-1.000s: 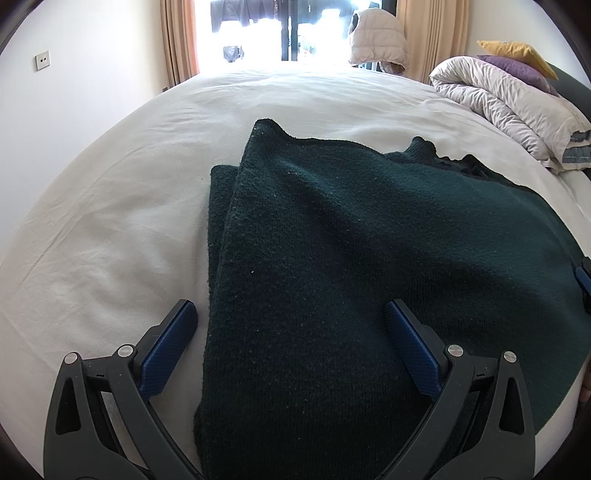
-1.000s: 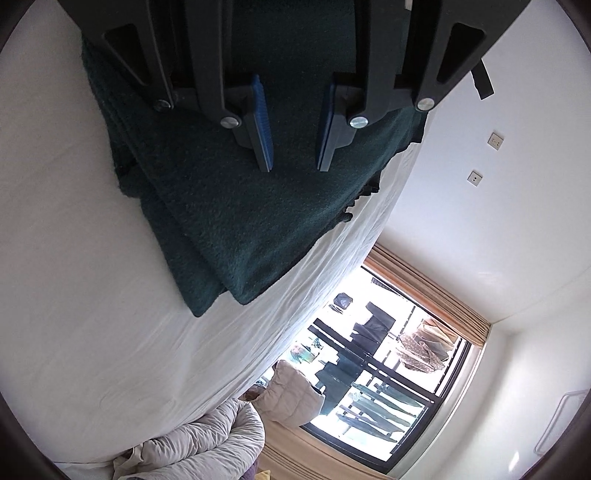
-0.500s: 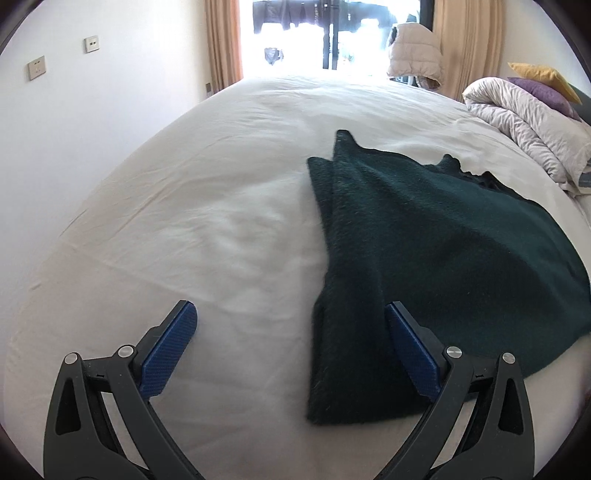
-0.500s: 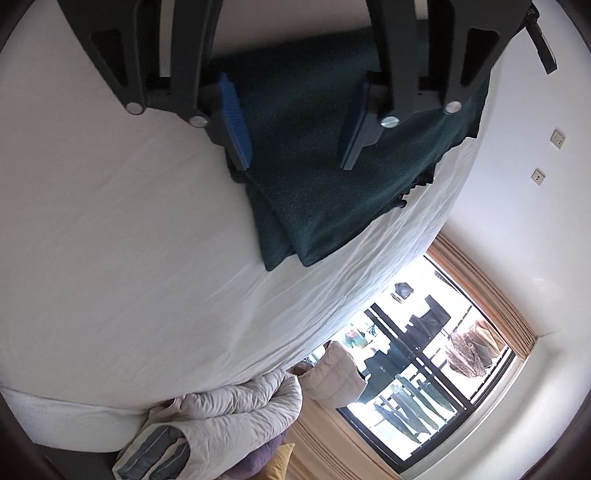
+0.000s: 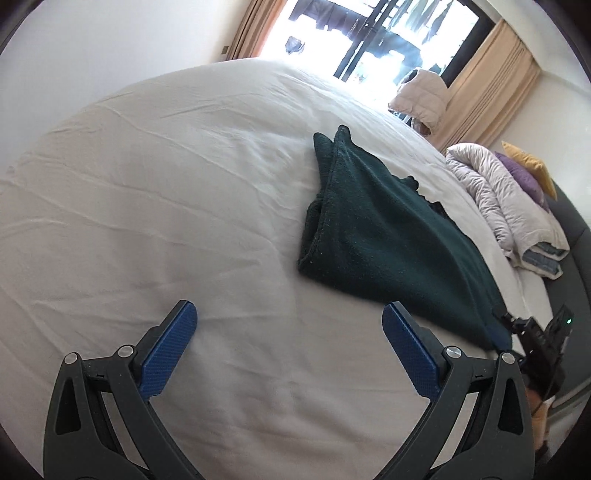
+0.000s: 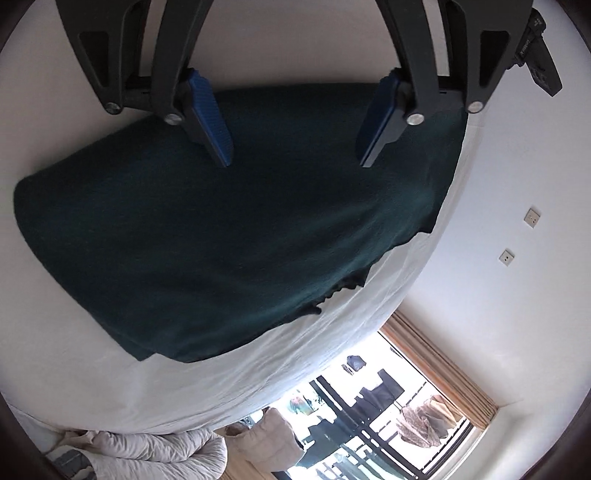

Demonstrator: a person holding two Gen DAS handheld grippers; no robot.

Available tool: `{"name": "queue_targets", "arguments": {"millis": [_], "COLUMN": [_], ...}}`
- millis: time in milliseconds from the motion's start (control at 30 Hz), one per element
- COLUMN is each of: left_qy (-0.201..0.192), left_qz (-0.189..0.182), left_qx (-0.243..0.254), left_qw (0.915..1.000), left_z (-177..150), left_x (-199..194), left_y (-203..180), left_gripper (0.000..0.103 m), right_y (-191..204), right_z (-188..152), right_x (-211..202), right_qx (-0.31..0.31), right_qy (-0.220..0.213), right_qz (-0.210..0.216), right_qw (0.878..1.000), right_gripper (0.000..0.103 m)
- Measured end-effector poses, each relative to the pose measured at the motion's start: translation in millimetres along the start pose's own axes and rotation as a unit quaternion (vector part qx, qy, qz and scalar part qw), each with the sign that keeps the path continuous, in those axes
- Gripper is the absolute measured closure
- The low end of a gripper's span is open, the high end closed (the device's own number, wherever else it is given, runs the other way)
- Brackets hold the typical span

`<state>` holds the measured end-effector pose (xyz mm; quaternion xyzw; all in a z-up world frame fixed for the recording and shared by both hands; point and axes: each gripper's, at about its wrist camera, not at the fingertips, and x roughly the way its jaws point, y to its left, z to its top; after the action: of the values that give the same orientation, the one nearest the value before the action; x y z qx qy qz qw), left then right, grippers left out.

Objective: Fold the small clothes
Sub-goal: 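Grasp the green sweater bundle edge with the left gripper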

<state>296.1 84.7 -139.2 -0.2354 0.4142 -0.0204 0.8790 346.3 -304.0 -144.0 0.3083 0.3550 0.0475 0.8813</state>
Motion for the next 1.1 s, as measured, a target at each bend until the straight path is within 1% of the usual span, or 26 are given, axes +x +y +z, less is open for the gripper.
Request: {"name": "queue_targets", "arguments": {"millis": [100,133,167,200,267,433,500,633,667,733,767,800,833,867,933,967,1000,1033,1100], "left_qy": [0.007,0.011,0.016,0.021,0.034,0.054,0.049,0.030,0.027,0.025,0.027,0.032,0.037,0.038,0.051,0.057,0.056,0.054,0.053], "left_qz": [-0.039,-0.050,-0.061,-0.074,-0.104,-0.116,-0.120,-0.119,-0.123,-0.140,-0.153,-0.161,-0.167,-0.174,-0.193,-0.198,-0.205,-0.210,-0.209], "left_qx": [-0.055,-0.074,-0.091,-0.107,-0.133,-0.174,-0.194,-0.205,-0.205,-0.211,-0.215,-0.218,-0.222,-0.230,-0.255,-0.270,-0.281,-0.285,-0.284], "left_qw": [0.9977,0.9959,0.9938,0.9913,0.9850,0.9763,0.9724,0.9709,0.9706,0.9671,0.9642,0.9621,0.9599,0.9568,0.9463,0.9407,0.9358,0.9336,0.9342], "left_z": [4,6,8,11,18,26,25,24,24,25,26,28,29,30,30,28,27,27,28], "left_x": [1,4,8,13,25,49,52,63,65,69,73,78,83,87,99,104,108,109,114], "left_y": [12,14,15,15,10,-6,-8,-17,-20,-23,-25,-26,-27,-25,-18,-14,-9,-7,-7], "left_gripper": [0.000,0.000,0.000,0.000,0.000,0.000,0.000,0.001,0.001,0.003,0.007,0.020,0.031,0.037,0.067,0.071,0.071,0.074,0.076], "right_y": [-15,-16,-15,-11,0,17,21,24,25,27,27,28,28,28,30,31,32,35,41], "right_z": [1,0,-2,-4,-8,-12,-13,-18,-18,-19,-19,-19,-19,-18,-16,-15,-14,-13,-10], "right_x": [-29,-38,-46,-51,-55,-48,-44,-35,-35,-33,-33,-32,-32,-33,-33,-33,-32,-29,-23], "right_qx": [0.033,0.040,0.042,0.039,0.026,0.007,0.003,0.005,0.005,0.004,0.003,0.002,0.002,0.000,-0.005,-0.007,-0.010,-0.014,-0.025], "right_qy": [-0.040,-0.051,-0.061,-0.068,-0.069,-0.054,-0.049,-0.036,-0.034,-0.032,-0.031,-0.030,-0.029,-0.028,-0.029,-0.028,-0.027,-0.024,-0.015], "right_qz": [-0.036,-0.041,-0.033,-0.021,0.006,0.054,0.066,0.085,0.088,0.092,0.092,0.093,0.095,0.096,0.097,0.098,0.099,0.099,0.097], "right_qw": [0.998,0.997,0.997,0.997,0.997,0.997,0.997,0.996,0.995,0.995,0.995,0.995,0.995,0.995,0.995,0.995,0.995,0.995,0.995], "right_gripper": [0.039,0.037,0.033,0.032,0.032,0.032,0.033,0.037,0.038,0.038,0.039,0.039,0.040,0.040,0.040,0.040,0.040,0.040,0.040]}}
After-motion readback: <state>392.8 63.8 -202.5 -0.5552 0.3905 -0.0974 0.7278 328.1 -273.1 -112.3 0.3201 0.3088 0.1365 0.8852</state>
